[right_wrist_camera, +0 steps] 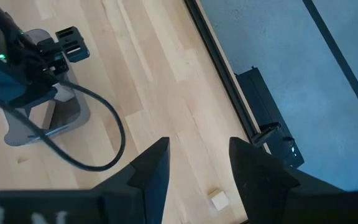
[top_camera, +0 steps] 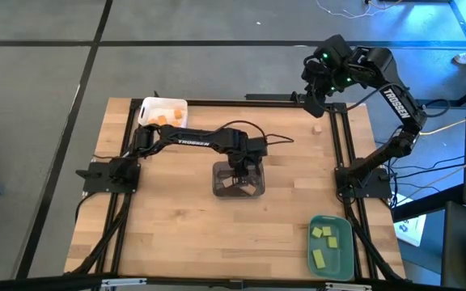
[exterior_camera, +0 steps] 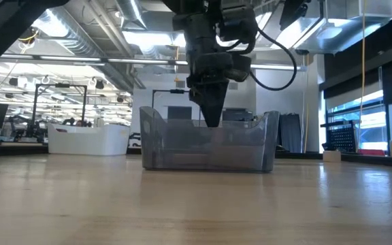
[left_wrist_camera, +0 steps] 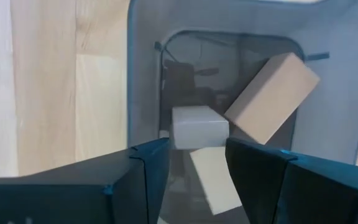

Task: Sort & place blocks by color
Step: Put the brown block into the black bin

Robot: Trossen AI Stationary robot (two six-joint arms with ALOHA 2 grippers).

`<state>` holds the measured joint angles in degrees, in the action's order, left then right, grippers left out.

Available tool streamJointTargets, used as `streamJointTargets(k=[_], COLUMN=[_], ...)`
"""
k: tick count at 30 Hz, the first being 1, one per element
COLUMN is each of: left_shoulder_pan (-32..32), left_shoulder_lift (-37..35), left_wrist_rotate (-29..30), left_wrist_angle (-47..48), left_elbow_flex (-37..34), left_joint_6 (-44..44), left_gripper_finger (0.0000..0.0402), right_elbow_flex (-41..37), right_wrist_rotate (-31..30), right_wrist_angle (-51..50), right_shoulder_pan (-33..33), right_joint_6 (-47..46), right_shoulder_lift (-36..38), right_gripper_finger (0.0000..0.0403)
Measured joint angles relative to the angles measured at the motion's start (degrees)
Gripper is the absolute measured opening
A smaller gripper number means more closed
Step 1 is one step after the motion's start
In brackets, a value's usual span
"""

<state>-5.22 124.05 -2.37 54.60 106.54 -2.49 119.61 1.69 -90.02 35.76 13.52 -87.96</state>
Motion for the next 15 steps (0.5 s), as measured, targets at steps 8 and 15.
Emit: streamJointTargets(k=[8,15], left_shoulder_pan=[-0.56,-0.03], left_shoulder_lift=[0.0,0.0], left_wrist_rotate=[1.37,1.15], left_wrist_angle=[-0.17,-0.41], left_elbow_flex=[0.0,0.0], left_joint_6=[1.08,1.43], left_gripper_finger=[0.0145,0.0113], right_elbow_flex=[0.0,0.0], right_wrist_rotate=[-0.02,-0.02], right_wrist_angle=[0.0,0.0], right_shoulder_pan=[-0.01,-0.01], right_joint_6=[0.0,0.0], right_shoulder_lift=[0.0,0.0], right_gripper_finger=[0.0166,0.0166])
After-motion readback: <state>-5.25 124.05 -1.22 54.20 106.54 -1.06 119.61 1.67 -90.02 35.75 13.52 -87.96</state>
